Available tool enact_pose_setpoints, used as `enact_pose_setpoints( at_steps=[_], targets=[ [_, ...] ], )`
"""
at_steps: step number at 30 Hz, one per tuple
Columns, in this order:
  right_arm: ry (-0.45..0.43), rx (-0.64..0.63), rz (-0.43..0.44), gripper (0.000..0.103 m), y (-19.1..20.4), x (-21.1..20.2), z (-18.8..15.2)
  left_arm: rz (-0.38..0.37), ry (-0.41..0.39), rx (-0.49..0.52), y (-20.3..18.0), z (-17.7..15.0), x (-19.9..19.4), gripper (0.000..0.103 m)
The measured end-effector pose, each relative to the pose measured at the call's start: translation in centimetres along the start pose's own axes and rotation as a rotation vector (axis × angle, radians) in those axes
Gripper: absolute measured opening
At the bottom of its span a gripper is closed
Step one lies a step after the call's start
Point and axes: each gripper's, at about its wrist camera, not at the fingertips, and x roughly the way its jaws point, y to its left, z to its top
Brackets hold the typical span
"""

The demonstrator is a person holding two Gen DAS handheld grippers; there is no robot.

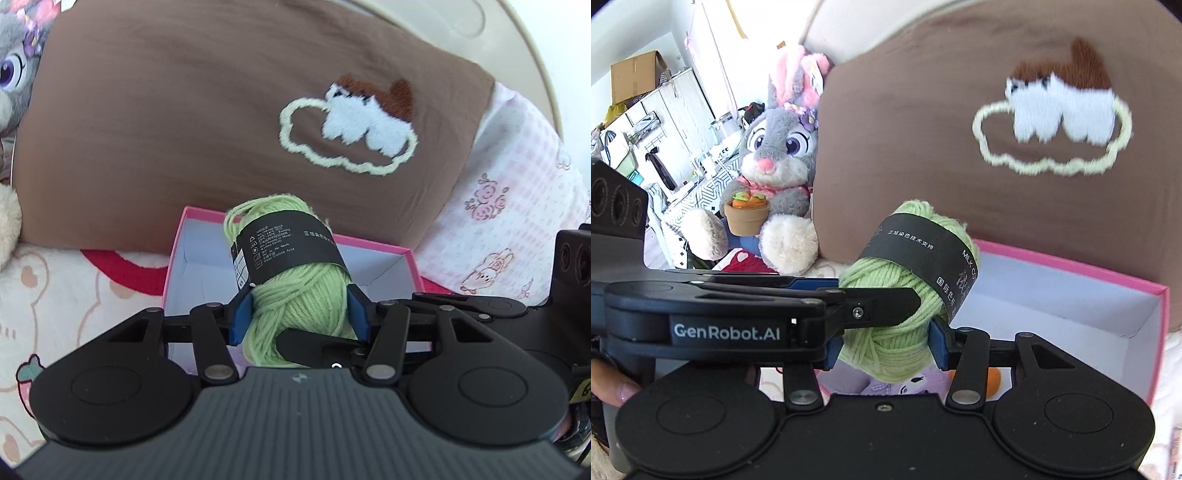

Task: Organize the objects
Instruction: 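Lift the yarn ball with the left gripper and carry it over the pink box, then lower the yarn ball into the pink box beside the plush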

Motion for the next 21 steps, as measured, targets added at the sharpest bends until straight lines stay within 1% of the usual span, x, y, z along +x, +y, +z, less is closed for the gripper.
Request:
enact_pose_setpoints(
  at_steps=[6, 11, 14, 16, 18, 21],
  targets=[
    [0.06, 0.015, 0.008, 0.052, -1.2, 2.9, -0.4, 0.013, 0.047, -0.041, 1.8, -0.5, 2.3, 0.051],
    [0.089, 0.027, 0.012, 0.052, -2.1, 4.8, -0.7, 0.021, 0.064, -0.052, 3.0, -1.0, 4.0, 0.05],
    [0.107, 0.025, 0.001, 0.054, -2.6, 5.7, -0.7, -0.001, 0.079, -0.089, 4.2, -1.0, 5.2, 0.048],
    [0.124, 0.016, -0.005, 0.054, -2.8, 6.3, -0.6, -0.007, 0.084, -0.091, 4.7, -1.1, 5.8, 0.048],
    [0.147, 0.008, -0.008, 0.054, -2.8, 6.8, -0.5, 0.003, 0.09, -0.077, 4.8, -1.3, 6.1, 0.048],
    [0.158, -0.013, -0.02, 0.054, -2.7, 7.4, -0.6, 0.012, 0.095, -0.065, 4.8, -1.3, 6.6, 0.048]
  ],
)
